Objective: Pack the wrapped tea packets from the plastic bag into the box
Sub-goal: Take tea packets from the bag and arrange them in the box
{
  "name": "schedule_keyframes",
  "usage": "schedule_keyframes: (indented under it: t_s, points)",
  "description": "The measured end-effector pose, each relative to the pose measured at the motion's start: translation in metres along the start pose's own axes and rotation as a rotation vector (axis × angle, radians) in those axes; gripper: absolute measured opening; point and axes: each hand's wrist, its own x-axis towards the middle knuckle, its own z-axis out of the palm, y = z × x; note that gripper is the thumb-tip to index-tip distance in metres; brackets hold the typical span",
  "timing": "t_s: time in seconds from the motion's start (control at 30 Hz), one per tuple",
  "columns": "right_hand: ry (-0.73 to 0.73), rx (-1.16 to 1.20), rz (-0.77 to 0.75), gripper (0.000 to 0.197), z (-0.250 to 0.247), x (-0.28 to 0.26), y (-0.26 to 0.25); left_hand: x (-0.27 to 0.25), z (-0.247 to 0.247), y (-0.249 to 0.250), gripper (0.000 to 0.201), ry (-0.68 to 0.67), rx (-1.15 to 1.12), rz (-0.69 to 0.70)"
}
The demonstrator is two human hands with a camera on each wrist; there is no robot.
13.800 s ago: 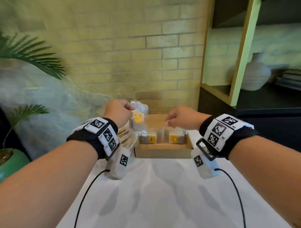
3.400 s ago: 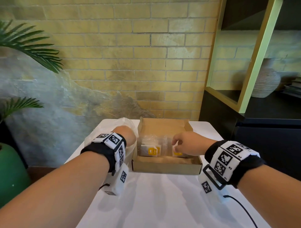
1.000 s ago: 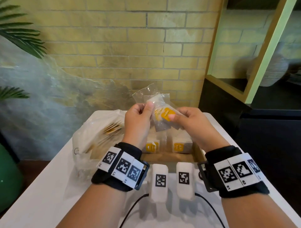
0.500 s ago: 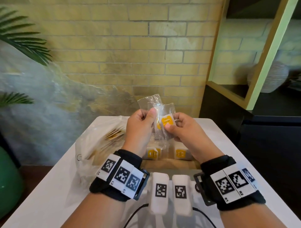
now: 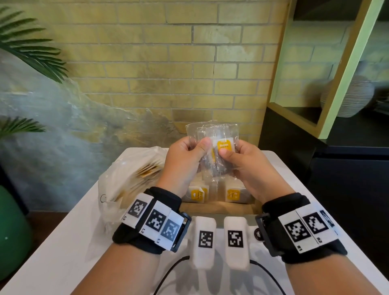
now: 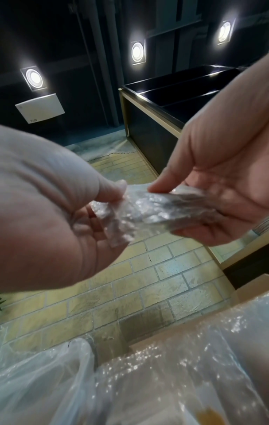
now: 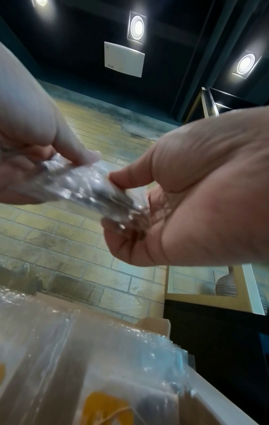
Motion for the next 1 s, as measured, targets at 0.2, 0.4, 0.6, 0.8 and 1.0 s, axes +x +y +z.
schedule_keyframes:
  t_s: [0.2,0.4,0.6,0.8,1.0]
  points:
    - [0.212,-0.223,-0.056,0.006,0.008,0.008,0.006,-0.004,0.000,0.006,0.027,-0.033,0.031,-0.020]
    - [0.382,-0.215,-0.109,0.005,-0.003,0.003,-0.006,0.008,-0.031,0.005,0.024,0.112,0.739,0.012]
    - [0.401,-0.165,-0.137,0.011,-0.007,0.001,-0.012,0.023,-0.068,-0.017,0.035,-0.126,1.546,-0.219]
    - [0.367,-0.154,-0.106,0.009,-0.004,0.001,-0.011,0.022,-0.072,-0.027,0.041,-0.258,1.563,-0.381]
    - [0.338,-0.162,-0.107,0.008,-0.005,0.002,-0.010,0.022,-0.072,-0.031,0.039,-0.316,1.520,-0.450]
